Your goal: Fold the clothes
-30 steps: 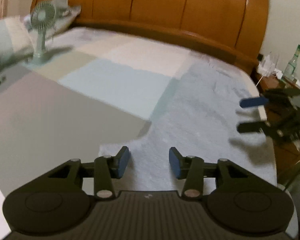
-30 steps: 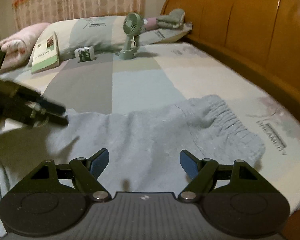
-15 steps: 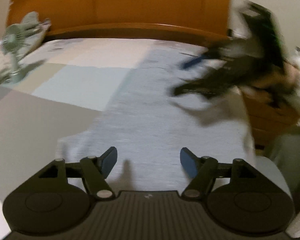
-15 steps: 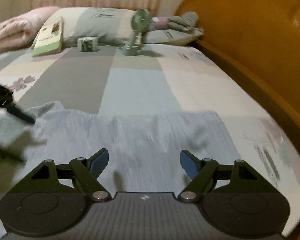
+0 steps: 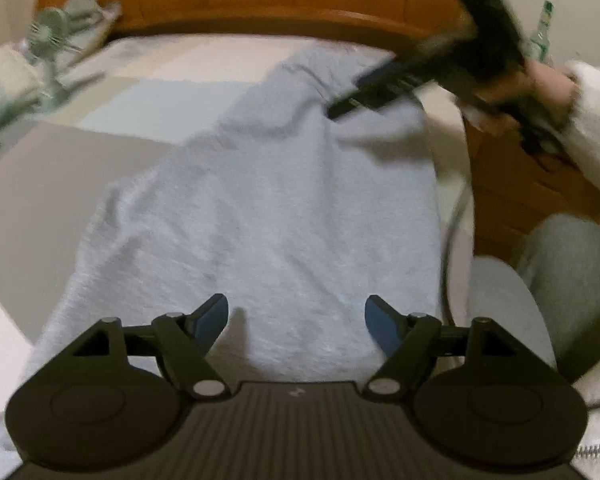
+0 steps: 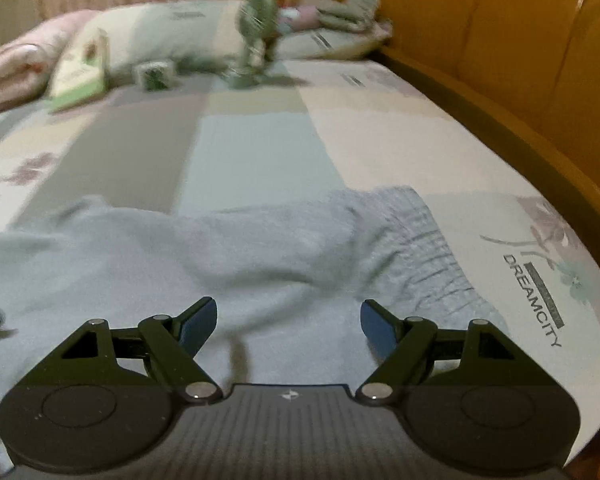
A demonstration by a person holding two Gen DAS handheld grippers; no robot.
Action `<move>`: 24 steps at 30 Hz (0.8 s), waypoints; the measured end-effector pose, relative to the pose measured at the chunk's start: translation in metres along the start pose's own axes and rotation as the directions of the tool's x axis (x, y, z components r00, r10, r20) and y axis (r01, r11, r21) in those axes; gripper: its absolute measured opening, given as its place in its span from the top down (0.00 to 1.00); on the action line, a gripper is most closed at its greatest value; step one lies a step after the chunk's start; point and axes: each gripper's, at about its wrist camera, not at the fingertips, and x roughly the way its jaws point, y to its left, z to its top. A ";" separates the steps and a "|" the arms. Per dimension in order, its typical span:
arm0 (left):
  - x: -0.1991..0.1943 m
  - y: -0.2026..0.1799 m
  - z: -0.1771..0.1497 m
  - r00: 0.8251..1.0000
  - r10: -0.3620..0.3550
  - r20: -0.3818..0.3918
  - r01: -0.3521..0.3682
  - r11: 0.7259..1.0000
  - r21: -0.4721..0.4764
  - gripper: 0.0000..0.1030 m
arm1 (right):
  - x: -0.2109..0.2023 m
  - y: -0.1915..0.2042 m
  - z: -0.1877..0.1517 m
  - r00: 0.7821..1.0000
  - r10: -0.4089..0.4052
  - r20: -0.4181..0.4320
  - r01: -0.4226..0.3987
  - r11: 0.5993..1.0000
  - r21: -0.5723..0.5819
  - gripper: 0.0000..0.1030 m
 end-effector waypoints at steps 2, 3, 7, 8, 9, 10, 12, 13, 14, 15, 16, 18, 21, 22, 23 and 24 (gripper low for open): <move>-0.004 -0.001 -0.001 1.000 0.017 0.009 -0.017 0.999 -0.038 0.27 | -0.017 0.015 -0.005 0.999 0.030 0.015 -0.030 0.999 -0.015 0.14; -0.005 -0.001 -0.002 1.000 0.027 0.008 -0.027 0.998 -0.057 0.27 | -0.026 0.022 -0.007 0.999 0.046 0.022 -0.045 0.999 -0.023 0.13; -0.004 -0.009 -0.014 0.997 0.064 -0.036 -0.067 0.996 -0.059 0.26 | -0.031 0.055 -0.037 0.997 0.066 -0.035 -0.068 0.996 -0.057 0.12; -0.002 -0.011 -0.020 0.996 0.062 -0.058 -0.066 0.995 -0.070 0.26 | -0.030 0.061 -0.046 0.997 0.055 -0.052 -0.058 0.996 -0.068 0.11; -0.001 -0.012 -0.024 0.995 0.062 -0.076 -0.069 0.994 -0.086 0.26 | -0.028 0.069 -0.054 0.998 0.029 -0.050 -0.033 0.995 -0.092 0.04; -0.001 -0.012 -0.030 0.994 0.066 -0.083 -0.075 0.992 -0.103 0.26 | -0.027 0.075 -0.061 0.999 0.006 -0.046 -0.011 0.994 -0.109 0.00; -0.009 -0.016 -0.033 0.994 0.081 -0.068 -0.089 0.989 -0.122 0.26 | -0.029 0.080 -0.066 0.999 -0.020 -0.037 0.016 0.995 -0.102 0.00; -0.014 -0.018 -0.031 0.994 0.083 -0.065 -0.091 0.988 -0.129 0.26 | -0.032 0.078 -0.064 0.999 -0.019 -0.042 0.016 0.997 -0.072 0.00; -0.021 -0.020 -0.030 0.995 0.084 -0.053 -0.090 0.987 -0.133 0.25 | -0.036 0.077 -0.062 0.999 -0.016 -0.039 0.014 0.999 -0.047 0.00; -0.030 -0.022 -0.031 0.995 0.089 -0.038 -0.093 0.987 -0.132 0.24 | -0.041 0.077 -0.060 0.999 -0.013 -0.036 0.012 1.000 -0.023 0.00; -0.038 -0.024 -0.032 0.995 0.095 -0.024 -0.097 0.987 -0.131 0.21 | -0.045 0.077 -0.058 1.000 -0.004 -0.028 0.004 1.000 -0.004 0.00; -0.050 -0.026 -0.037 0.992 0.126 -0.012 -0.126 0.984 -0.124 0.20 | -0.057 0.083 -0.056 0.999 0.037 0.005 -0.037 0.999 0.003 0.00; -0.064 -0.020 -0.051 0.983 0.180 -0.023 -0.181 0.973 -0.145 0.20 | -0.069 0.095 -0.053 0.993 0.115 0.036 -0.115 0.993 0.007 0.00; -0.068 -0.016 -0.057 0.981 0.192 -0.030 -0.194 0.968 -0.157 0.20 | -0.072 0.101 -0.053 0.988 0.147 0.039 -0.148 0.989 0.007 0.00; -0.073 -0.012 -0.065 0.978 0.207 -0.035 -0.210 0.962 -0.172 0.20 | -0.074 0.106 -0.052 0.983 0.180 0.042 -0.180 0.984 0.006 0.00; -0.078 -0.006 -0.074 0.974 0.222 -0.043 -0.226 0.955 -0.192 0.20 | -0.076 0.111 -0.051 0.976 0.215 0.044 -0.216 0.976 0.007 0.00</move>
